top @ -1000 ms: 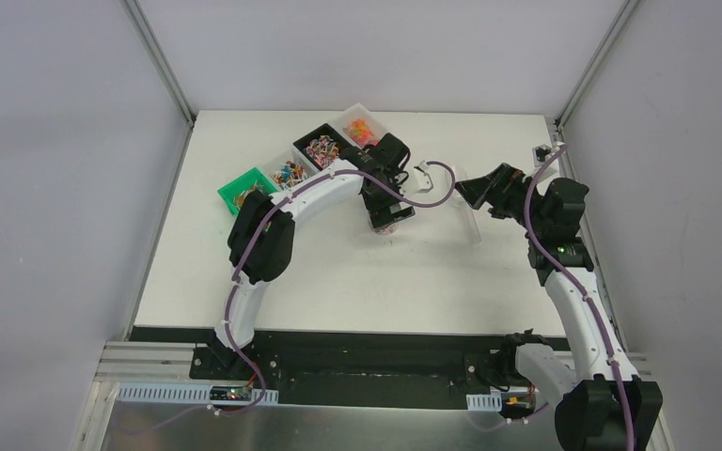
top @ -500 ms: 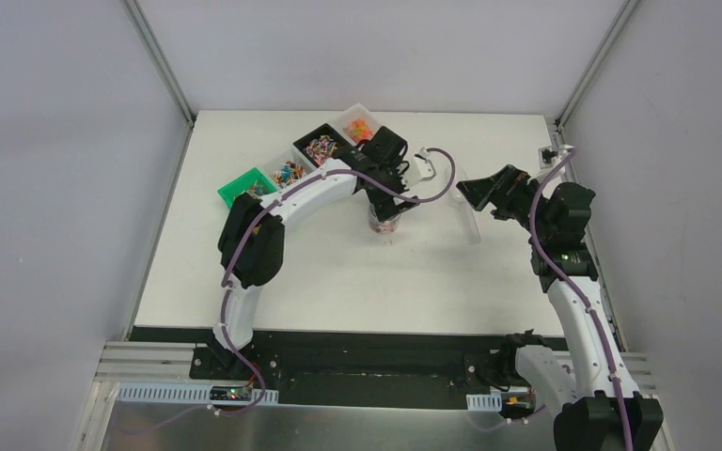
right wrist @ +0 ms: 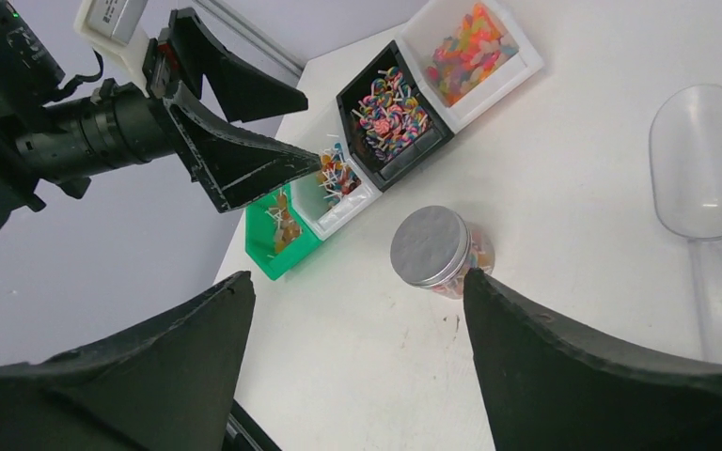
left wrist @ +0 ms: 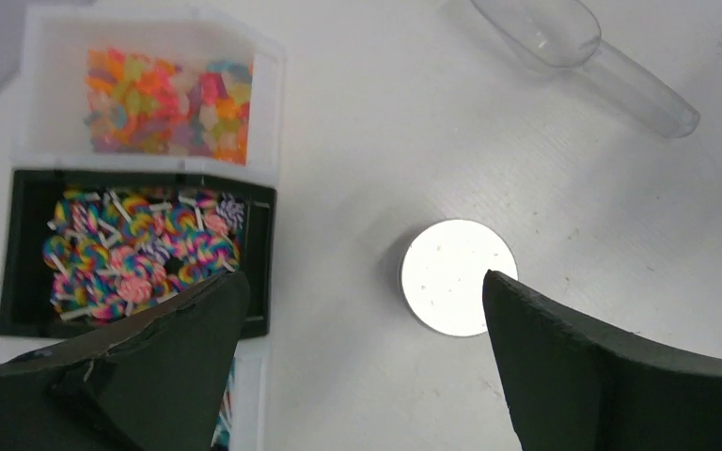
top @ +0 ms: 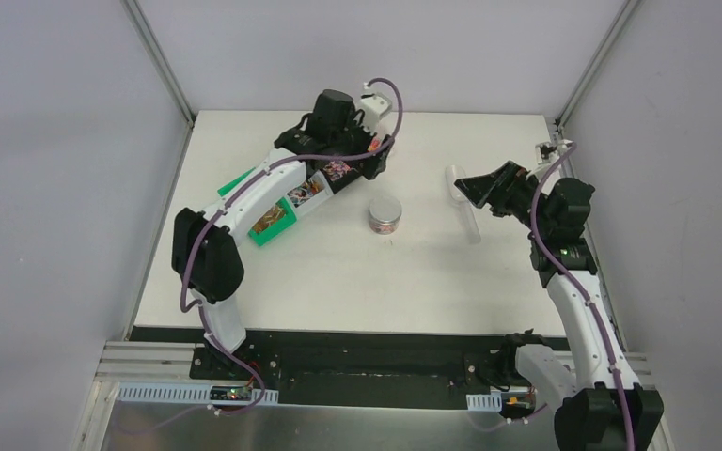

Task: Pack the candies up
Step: Close the bottle lid on the packing bottle.

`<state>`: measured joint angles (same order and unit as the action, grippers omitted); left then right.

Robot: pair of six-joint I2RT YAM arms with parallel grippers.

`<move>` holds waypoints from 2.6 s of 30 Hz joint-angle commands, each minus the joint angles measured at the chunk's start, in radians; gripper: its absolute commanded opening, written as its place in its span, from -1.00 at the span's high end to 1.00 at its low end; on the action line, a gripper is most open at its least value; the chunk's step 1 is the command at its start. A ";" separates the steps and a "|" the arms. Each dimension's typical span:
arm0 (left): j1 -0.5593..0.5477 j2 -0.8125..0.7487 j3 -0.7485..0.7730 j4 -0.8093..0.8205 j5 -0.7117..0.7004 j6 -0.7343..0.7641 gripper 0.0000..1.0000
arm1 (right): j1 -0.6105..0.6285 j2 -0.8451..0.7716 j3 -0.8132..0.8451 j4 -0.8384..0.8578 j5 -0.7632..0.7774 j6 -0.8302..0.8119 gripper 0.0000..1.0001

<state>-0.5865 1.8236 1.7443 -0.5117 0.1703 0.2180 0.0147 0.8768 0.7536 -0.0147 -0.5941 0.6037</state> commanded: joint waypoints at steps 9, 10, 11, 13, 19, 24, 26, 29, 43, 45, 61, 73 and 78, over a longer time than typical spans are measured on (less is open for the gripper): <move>0.186 -0.076 -0.227 0.145 0.267 -0.417 -0.98 | 0.144 0.329 0.018 0.179 0.007 0.051 -0.23; 0.188 -0.063 -0.238 0.139 0.265 -0.426 -0.94 | 0.161 0.361 0.026 0.185 0.011 0.053 -0.19; 0.187 -0.053 -0.254 0.137 0.272 -0.429 -0.87 | 0.181 0.394 0.033 0.194 0.015 0.054 -0.17; 0.187 -0.032 -0.280 0.132 0.315 -0.425 -0.80 | 0.218 0.458 0.045 0.209 0.032 0.056 -0.13; 0.181 0.050 -0.310 0.162 0.382 -0.474 -0.46 | 0.292 0.664 0.123 0.220 0.035 0.049 0.03; 0.172 0.068 -0.327 0.171 0.336 -0.488 -0.45 | 0.331 0.779 0.182 0.201 0.061 0.035 0.10; 0.171 0.075 -0.332 0.181 0.335 -0.495 -0.41 | 0.336 0.815 0.193 0.196 0.067 0.032 0.15; 0.168 0.100 -0.331 0.195 0.345 -0.507 -0.34 | 0.339 0.848 0.205 0.196 0.080 0.031 0.19; 0.143 0.171 -0.333 0.221 0.348 -0.518 -0.08 | 0.340 0.910 0.213 0.187 0.074 0.005 0.37; 0.143 0.183 -0.334 0.222 0.354 -0.520 0.01 | 0.341 0.913 0.213 0.187 0.073 0.004 0.40; 0.094 0.151 -0.546 0.262 0.246 -0.598 0.39 | 0.340 0.925 0.086 0.211 0.145 0.001 0.60; 0.025 -0.058 -0.758 0.472 0.334 -0.816 0.41 | 0.311 0.916 0.234 0.132 0.071 -0.111 0.43; 0.044 -0.134 -0.721 0.451 0.260 -0.821 0.04 | 0.286 0.880 0.315 0.112 -0.050 -0.097 0.07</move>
<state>-0.5526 1.7588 1.0096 -0.0048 0.4789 -0.5831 0.3225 1.7832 0.9974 0.1432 -0.5610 0.5426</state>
